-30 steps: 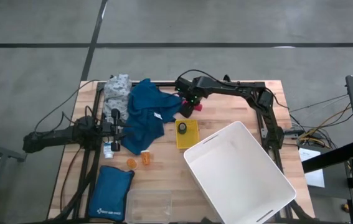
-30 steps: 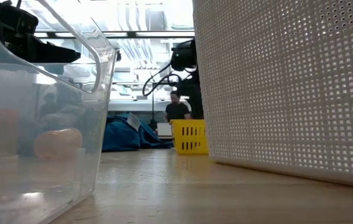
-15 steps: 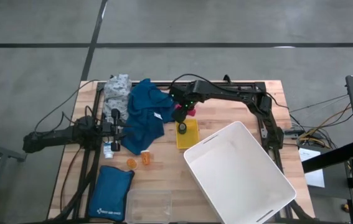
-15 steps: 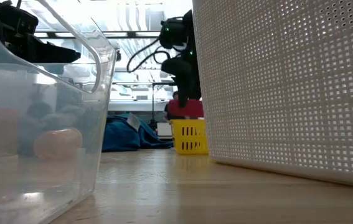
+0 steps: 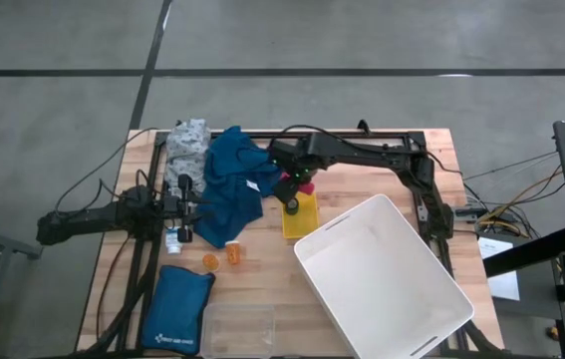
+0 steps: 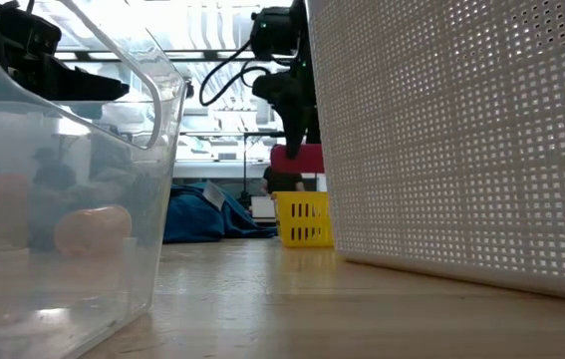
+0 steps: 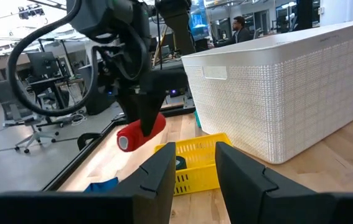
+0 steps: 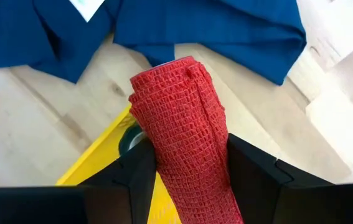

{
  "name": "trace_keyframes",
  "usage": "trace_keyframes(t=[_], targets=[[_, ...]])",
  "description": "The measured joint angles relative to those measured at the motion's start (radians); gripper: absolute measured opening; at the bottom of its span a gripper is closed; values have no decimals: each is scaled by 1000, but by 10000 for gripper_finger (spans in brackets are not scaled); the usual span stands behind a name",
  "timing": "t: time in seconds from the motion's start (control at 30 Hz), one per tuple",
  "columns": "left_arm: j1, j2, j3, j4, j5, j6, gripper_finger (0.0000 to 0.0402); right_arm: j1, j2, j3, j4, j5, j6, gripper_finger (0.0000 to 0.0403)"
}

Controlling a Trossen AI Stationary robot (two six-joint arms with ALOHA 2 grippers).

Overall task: Pick & place medical supplies in basket/bin
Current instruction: Put the red bandage into the yellow bin

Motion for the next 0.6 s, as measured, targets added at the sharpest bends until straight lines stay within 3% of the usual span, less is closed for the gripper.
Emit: trace_keyframes(t=[0.6], targets=[[0, 0, 0, 0, 0, 0, 118, 1, -76, -3, -71, -2, 84, 192]])
